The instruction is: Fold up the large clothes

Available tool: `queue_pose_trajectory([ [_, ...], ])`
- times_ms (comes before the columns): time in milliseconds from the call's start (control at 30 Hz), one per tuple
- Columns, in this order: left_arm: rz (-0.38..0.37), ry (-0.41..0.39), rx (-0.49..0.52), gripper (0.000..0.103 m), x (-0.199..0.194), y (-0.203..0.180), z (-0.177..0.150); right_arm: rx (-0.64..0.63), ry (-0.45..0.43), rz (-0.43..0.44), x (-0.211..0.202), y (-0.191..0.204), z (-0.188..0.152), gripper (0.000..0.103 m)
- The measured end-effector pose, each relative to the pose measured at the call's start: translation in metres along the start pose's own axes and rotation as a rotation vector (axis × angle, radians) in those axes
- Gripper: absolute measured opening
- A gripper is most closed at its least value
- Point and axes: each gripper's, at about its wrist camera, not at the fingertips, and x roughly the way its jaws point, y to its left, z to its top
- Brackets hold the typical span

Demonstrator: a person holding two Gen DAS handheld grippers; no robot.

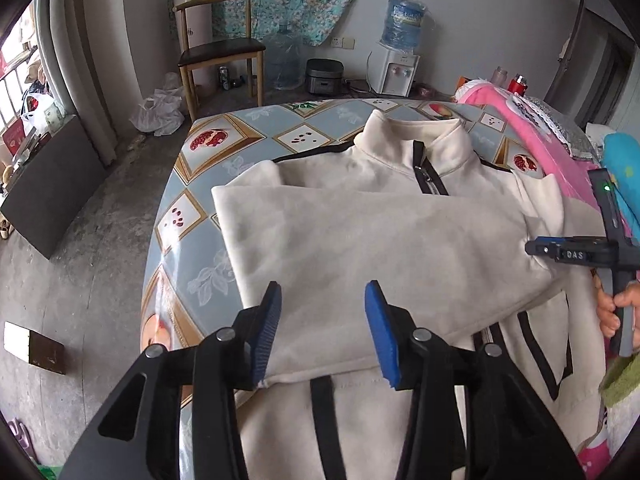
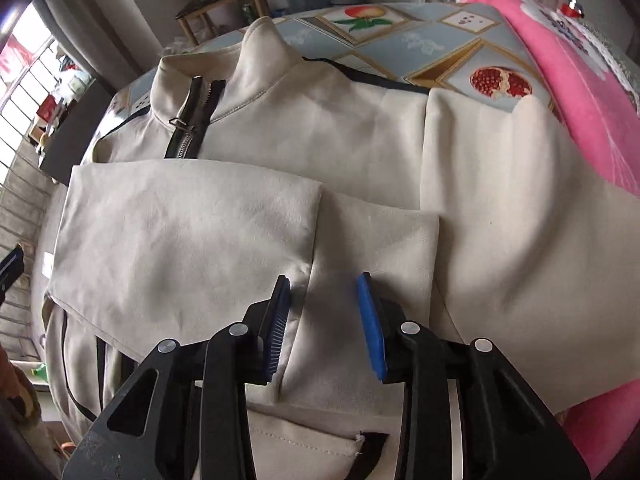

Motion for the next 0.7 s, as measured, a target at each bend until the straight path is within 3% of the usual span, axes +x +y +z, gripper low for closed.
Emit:
queue_pose_trajectory([
  [100,0.013,0.014,0.024,0.053,0.022,-0.010,0.007,0.011,-0.038,0.029,-0.018,-0.009,-0.006,0.034],
  [167,0.030,0.038,0.047,0.061,0.038,-0.018,0.009,0.048,-0.065,0.054,-0.032,-0.025,-0.011,0.043],
  [200,0.038,0.049,0.055,0.064,0.045,-0.021,0.008,0.076,-0.079,0.063,-0.039,-0.036,-0.014,0.050],
  [367,0.077,0.159,0.077,0.073,0.096,-0.032,-0.006,0.237,-0.166,0.035,-0.085,-0.113,-0.031,0.059],
  [400,0.079,0.149,0.070,0.078,0.097,-0.031,-0.008,0.287,-0.185,0.021,-0.094,-0.136,-0.035,0.060],
  [533,0.073,0.134,0.034,0.084,0.099,-0.024,-0.011,0.556,-0.256,-0.020,-0.130,-0.239,-0.058,0.060],
  [633,0.088,0.137,0.028,0.091,0.101,-0.021,-0.014,0.831,-0.284,-0.034,-0.146,-0.318,-0.090,0.060],
  [700,0.086,0.130,0.016,0.094,0.101,-0.019,-0.017,1.026,-0.270,0.001,-0.147,-0.364,-0.118,0.060],
])
